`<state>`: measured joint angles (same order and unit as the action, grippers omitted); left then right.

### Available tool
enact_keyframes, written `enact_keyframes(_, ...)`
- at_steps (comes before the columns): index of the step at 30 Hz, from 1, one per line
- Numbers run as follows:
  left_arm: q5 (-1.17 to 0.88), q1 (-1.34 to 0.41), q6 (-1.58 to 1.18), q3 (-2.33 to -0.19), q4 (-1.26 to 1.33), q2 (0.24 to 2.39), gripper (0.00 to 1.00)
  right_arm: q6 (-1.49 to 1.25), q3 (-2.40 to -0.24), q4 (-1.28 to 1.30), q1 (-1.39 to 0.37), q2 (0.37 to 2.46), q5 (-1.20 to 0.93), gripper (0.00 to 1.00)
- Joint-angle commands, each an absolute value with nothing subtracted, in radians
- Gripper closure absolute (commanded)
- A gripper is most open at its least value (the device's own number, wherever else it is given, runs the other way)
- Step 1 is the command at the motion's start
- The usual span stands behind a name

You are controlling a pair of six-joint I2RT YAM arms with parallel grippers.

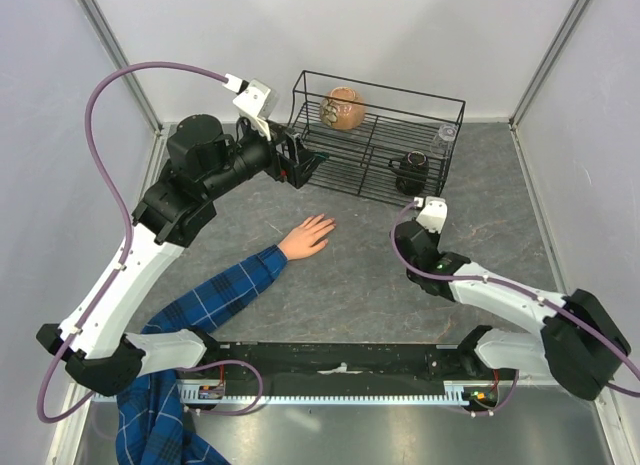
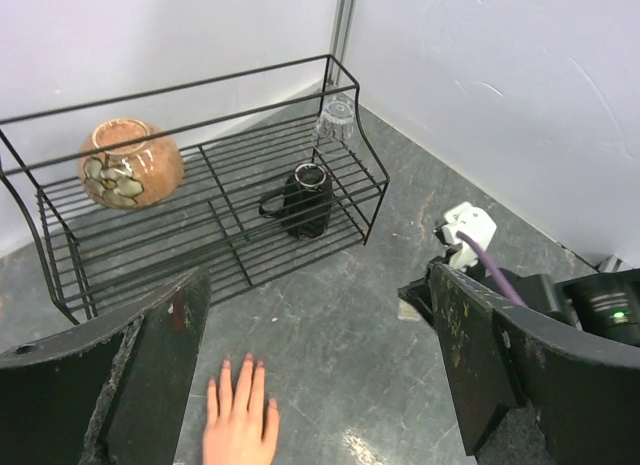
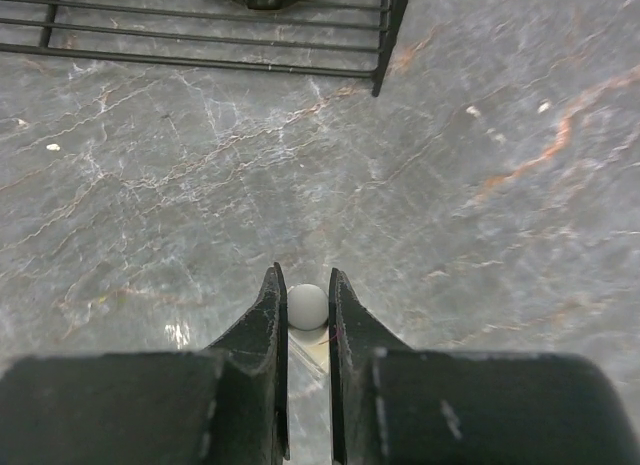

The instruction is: Paint the nails

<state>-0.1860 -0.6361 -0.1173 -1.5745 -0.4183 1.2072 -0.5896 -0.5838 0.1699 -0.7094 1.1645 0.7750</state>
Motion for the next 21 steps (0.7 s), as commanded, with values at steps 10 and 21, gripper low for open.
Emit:
enact_keyframes(10,-0.192,-0.634,-0.21,-1.574,-0.406,1.184,0.07,-0.62,-0.485,-0.184,-0.709,1.302,0.801,0.92)
enact_keyframes(21,-0.183,-0.632,-0.201,-1.585,-0.399,1.203,0.07,-0.571,-0.502,-0.15,-0.709,1.286,0.747,0.53)
